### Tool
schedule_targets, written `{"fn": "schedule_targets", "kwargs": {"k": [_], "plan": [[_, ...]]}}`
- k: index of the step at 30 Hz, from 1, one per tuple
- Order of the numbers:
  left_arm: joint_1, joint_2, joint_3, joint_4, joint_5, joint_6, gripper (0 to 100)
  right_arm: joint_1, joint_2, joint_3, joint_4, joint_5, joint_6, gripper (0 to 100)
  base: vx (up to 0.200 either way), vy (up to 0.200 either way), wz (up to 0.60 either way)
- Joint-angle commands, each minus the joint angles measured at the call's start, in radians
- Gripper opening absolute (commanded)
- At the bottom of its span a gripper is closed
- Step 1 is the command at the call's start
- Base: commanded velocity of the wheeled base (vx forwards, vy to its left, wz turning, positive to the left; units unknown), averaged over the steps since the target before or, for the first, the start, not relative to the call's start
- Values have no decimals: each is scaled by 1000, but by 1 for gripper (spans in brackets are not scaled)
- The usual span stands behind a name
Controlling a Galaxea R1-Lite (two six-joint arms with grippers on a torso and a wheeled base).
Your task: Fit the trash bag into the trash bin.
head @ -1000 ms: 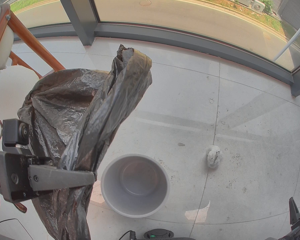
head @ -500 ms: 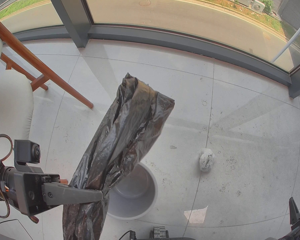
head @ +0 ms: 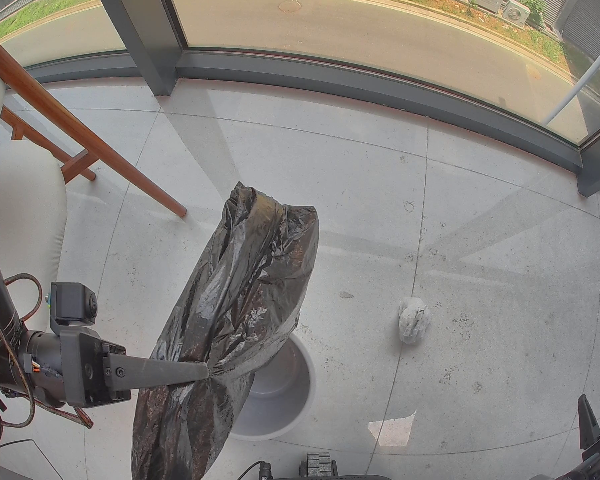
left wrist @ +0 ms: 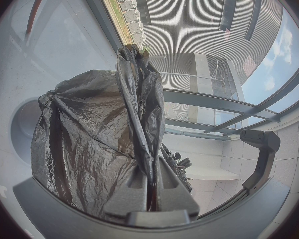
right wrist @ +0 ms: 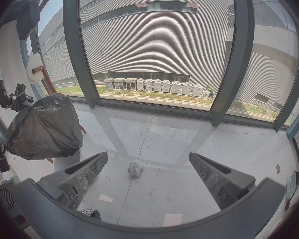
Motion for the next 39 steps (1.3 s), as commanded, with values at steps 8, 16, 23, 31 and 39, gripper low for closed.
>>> {"fn": "schedule_targets", "kwargs": {"k": [8, 16, 23, 31, 39], "plan": [[-7, -168, 50, 20, -16, 0, 0, 1, -9, 18, 0, 0, 0, 100, 0, 0, 0], [-21, -316, 110, 112, -79, -3, 0, 1, -9, 18, 0, 0, 0, 100, 0, 0, 0], [-21, -453, 101, 312, -139, 2, 0, 1, -9, 18, 0, 0, 0, 100, 0, 0, 0], [-18, -464, 101, 322, -143, 0, 0, 1, -9, 18, 0, 0, 0, 100, 0, 0, 0], [20, -289, 84, 307, -94, 11, 0, 1, -9, 18, 0, 0, 0, 100, 0, 0, 0]]}}
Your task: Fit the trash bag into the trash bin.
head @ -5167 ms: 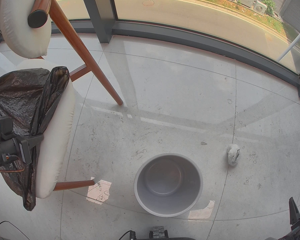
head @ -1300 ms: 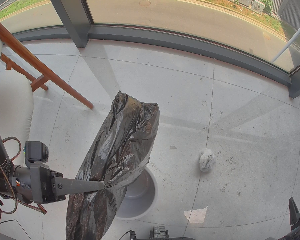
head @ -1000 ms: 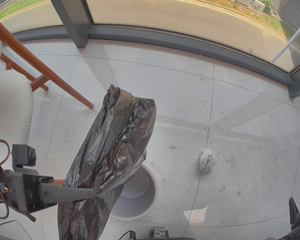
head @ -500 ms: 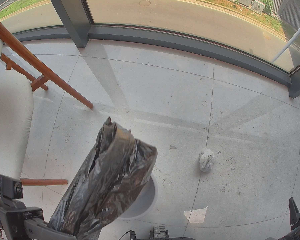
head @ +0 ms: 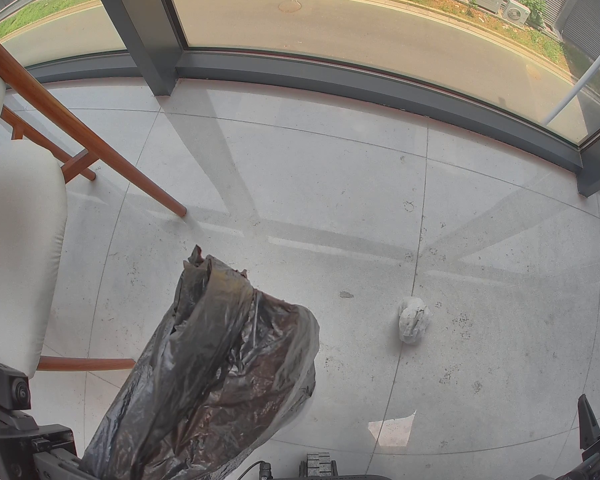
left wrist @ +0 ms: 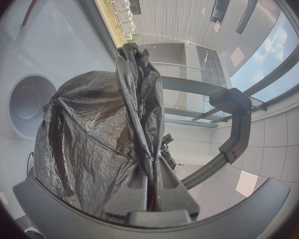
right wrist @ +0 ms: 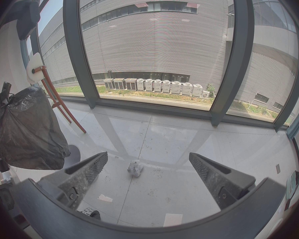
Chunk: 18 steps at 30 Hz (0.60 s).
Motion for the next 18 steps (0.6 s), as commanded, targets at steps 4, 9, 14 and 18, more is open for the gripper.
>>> {"fn": "schedule_targets", "kwargs": {"k": [4, 9, 14, 18], "plan": [[45, 188, -27, -9, 72, 6, 0, 0, -9, 17, 0, 1, 0, 100, 0, 0, 0], [86, 253, -25, -37, 83, 55, 0, 0, -9, 17, 0, 1, 0, 100, 0, 0, 0], [152, 325, -18, -41, 83, 150, 0, 0, -9, 17, 0, 1, 0, 100, 0, 0, 0], [160, 333, -21, -41, 84, 166, 0, 0, -9, 17, 0, 1, 0, 100, 0, 0, 0]]}}
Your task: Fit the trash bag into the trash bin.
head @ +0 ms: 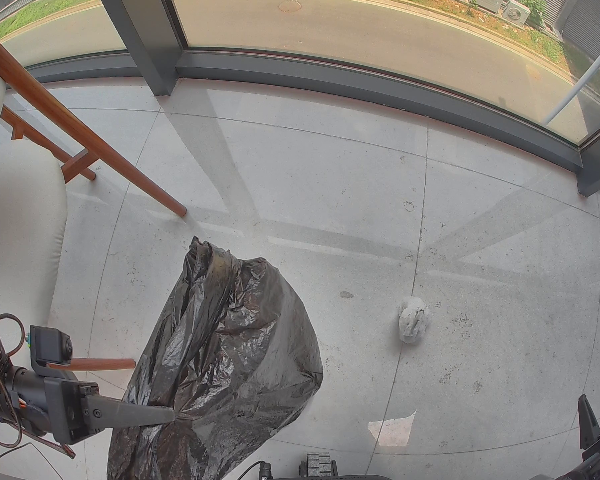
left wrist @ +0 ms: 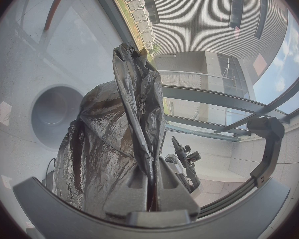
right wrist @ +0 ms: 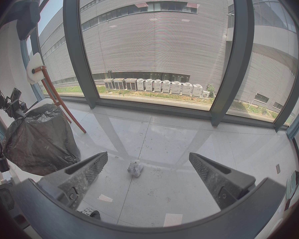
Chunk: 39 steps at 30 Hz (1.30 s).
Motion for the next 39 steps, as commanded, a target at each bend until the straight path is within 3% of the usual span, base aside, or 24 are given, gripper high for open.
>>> {"fn": "schedule_targets", "kwargs": {"k": [1, 13, 18, 23, 24, 25, 32, 35, 36, 39], "plan": [[16, 44, -3, 1, 1, 2, 0, 0, -9, 18, 0, 1, 0, 100, 0, 0, 0], [105, 25, -7, 1, 47, 17, 0, 0, -9, 18, 0, 1, 0, 100, 0, 0, 0], [95, 84, -19, -3, 48, 88, 0, 0, -9, 18, 0, 1, 0, 100, 0, 0, 0], [85, 222, -27, -4, 71, 314, 0, 0, -9, 18, 0, 1, 0, 100, 0, 0, 0], [85, 222, -27, -4, 71, 314, 0, 0, -9, 18, 0, 1, 0, 100, 0, 0, 0], [82, 249, -26, -4, 90, 389, 0, 0, -9, 18, 0, 1, 0, 100, 0, 0, 0], [66, 239, -53, -15, 103, 412, 0, 0, -9, 18, 1, 1, 0, 100, 0, 0, 0], [51, 243, -61, -27, 146, 412, 0, 0, -9, 18, 1, 2, 0, 100, 0, 0, 0], [17, 252, -64, -33, 218, 409, 0, 0, -9, 18, 1, 2, -2, 100, 0, 0, 0], [-27, 269, -87, -39, 303, 399, 0, 0, -9, 18, 0, 2, 0, 100, 0, 0, 0]]}}
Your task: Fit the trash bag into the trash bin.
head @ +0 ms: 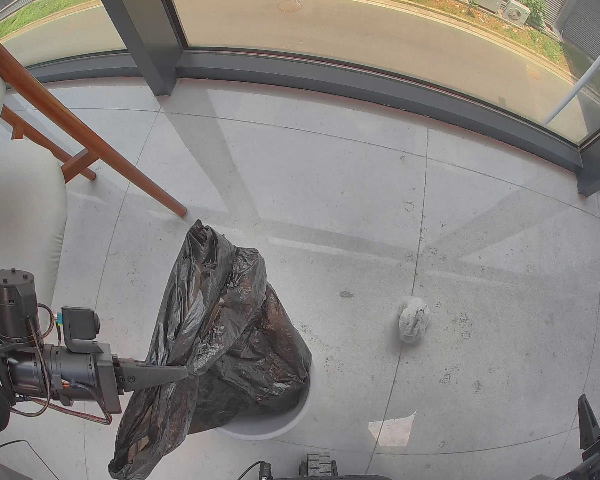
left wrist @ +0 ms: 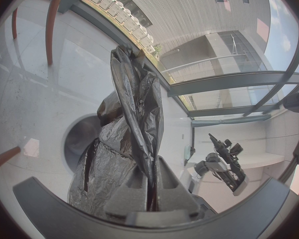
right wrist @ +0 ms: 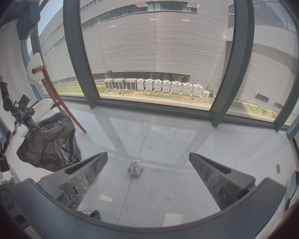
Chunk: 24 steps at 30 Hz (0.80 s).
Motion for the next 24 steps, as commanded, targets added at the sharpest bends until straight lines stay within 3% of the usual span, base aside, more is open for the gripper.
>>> {"fn": "schedule_targets", "kwargs": {"k": [1, 9, 14, 18, 21, 24], "plan": [[-95, 40, -38, -17, 131, -28, 0, 0, -9, 18, -1, 1, -1, 100, 0, 0, 0], [-270, 61, -47, -128, 352, -142, 0, -1, -10, 18, -1, 7, -4, 100, 0, 0, 0], [-345, 88, -39, -165, 459, -146, 0, -1, -10, 18, -1, 30, -38, 100, 0, 0, 0], [-408, 88, -32, -168, 490, -157, 0, -1, -12, 18, -4, 32, -40, 100, 0, 0, 0], [-406, 94, -16, -166, 493, -149, 0, -3, -10, 18, -3, 32, -40, 100, 0, 0, 0], [-402, 123, -16, -172, 499, -126, 0, 3, 7, -87, -66, 30, 42, 100, 0, 0, 0]]}}
